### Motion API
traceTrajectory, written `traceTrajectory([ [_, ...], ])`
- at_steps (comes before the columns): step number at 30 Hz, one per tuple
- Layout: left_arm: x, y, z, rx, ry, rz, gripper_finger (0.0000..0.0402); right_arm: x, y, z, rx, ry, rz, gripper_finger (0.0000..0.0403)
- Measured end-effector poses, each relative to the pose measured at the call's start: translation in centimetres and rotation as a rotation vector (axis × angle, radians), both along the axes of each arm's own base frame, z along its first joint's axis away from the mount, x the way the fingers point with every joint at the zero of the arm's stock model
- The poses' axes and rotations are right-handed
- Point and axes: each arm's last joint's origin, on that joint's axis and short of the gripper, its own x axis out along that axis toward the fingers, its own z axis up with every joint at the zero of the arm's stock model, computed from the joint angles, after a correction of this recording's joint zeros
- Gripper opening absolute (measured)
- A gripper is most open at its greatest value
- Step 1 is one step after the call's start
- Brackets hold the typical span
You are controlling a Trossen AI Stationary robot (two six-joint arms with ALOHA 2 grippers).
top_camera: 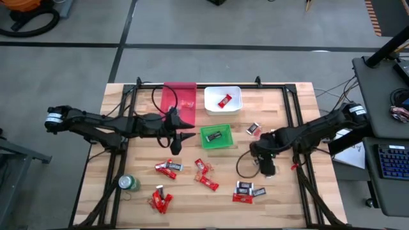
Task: Sort candy
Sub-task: Put the brown chocolate bar into the green bin
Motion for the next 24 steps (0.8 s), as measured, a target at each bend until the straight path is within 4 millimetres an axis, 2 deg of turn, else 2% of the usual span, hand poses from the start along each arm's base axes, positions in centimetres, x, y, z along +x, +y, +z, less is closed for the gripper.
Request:
traceTrajectory([
  [5, 0.0, 0.0, 0.0, 0.0, 0.003, 0.0, 0.0142, 0.2, 0.9, -0.8, -0.145, -0.012, 0.123, 0.0192],
  [19, 0.0, 0.0, -0.1, 0.01, 0.01, -0.005, 0.0142, 1.4, 1.3, -4.7, -0.193, 0.155, 0.152, 0.0192],
  [24, 0.0, 0.0, -0.2, 0.014, 0.012, -0.006, 0.0142, 1.7, 1.4, -5.5, -0.197, 0.185, 0.159, 0.0191],
])
